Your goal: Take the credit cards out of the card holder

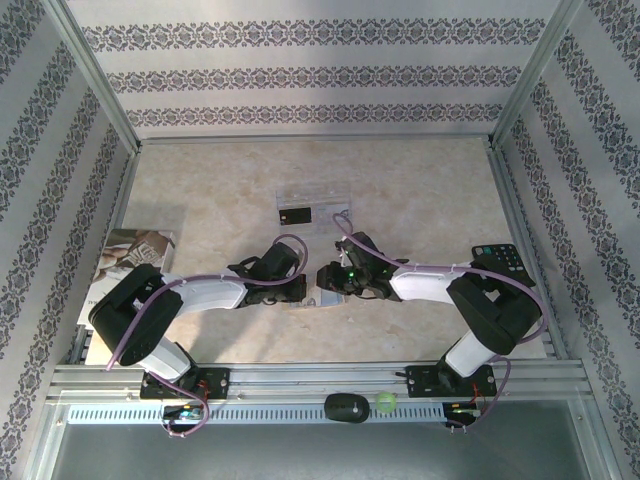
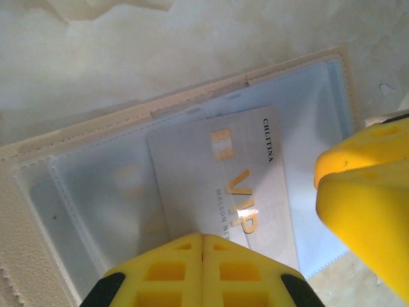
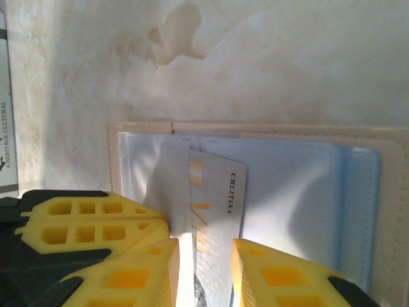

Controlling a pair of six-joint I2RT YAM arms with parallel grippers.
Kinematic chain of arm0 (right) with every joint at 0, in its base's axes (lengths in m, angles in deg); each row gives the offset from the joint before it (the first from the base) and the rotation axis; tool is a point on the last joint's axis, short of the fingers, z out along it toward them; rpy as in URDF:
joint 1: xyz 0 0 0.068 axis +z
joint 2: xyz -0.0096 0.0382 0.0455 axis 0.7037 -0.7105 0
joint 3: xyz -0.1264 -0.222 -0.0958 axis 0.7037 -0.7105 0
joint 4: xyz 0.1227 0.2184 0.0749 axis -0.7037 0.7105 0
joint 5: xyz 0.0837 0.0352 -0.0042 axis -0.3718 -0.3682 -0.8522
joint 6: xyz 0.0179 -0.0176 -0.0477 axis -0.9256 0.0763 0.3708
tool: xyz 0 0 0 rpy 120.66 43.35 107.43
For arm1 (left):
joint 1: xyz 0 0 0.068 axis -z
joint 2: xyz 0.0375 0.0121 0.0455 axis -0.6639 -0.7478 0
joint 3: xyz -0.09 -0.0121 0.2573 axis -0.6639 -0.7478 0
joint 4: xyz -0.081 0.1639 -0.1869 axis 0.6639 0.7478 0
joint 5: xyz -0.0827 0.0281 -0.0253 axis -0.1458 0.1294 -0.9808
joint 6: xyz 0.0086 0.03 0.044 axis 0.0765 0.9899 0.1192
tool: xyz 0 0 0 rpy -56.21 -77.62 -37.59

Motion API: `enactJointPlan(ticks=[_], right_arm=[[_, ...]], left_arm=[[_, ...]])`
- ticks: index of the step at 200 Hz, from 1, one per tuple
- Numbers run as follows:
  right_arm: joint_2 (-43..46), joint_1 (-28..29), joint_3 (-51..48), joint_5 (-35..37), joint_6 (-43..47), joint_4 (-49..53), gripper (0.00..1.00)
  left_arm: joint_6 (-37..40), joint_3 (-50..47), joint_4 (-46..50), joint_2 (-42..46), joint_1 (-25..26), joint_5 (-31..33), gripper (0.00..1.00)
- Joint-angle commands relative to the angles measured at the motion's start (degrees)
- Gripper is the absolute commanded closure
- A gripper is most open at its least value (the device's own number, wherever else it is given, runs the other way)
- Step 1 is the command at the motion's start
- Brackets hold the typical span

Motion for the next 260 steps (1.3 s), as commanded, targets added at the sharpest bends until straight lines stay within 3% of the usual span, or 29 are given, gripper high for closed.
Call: enactJointPlan(ticks=[1, 23, 51, 91, 170, 231, 260], right_arm=[[-1.25, -0.31, -0.08, -0.61, 0.26, -1.19, 0.72], [-2.96, -0.42, 0.29, -1.32, 0.27, -1.48, 0.72], [-3.64, -0.19, 0.91, -1.66, 0.54, -1.08, 0.73], [-3.47, -0.20, 1.00, -2.18, 0.81, -1.17, 0.75], [-4.51, 1.26, 2.58, -4.91, 1.62, -1.91, 0.75], [-4.07, 1.37, 2.78, -1.86, 2.53, 1.49, 0.92], [-0.52, -0.02, 0.73, 1.00, 3.39, 3.71, 0.94]], left_arm=[[-0.92, -2.00, 0.35, -0.46, -0.36, -0.56, 0.96], [-0.93, -1.98, 0.31, 0.50, -0.43, -0.78, 0.96], [-0.18, -2.09, 0.91, 3.56, -0.40, 0.16, 0.88], [0.92, -0.93, 5.06, 3.30, -0.37, 3.55, 0.91], [-0.15, -1.15, 2.22, -0.56, -0.53, 1.54, 0.94], [0.31, -1.97, 2.57, 0.18, -0.76, 1.36, 0.95], [0.46, -2.56, 2.55, 0.58, -1.24, 1.06, 0.95]])
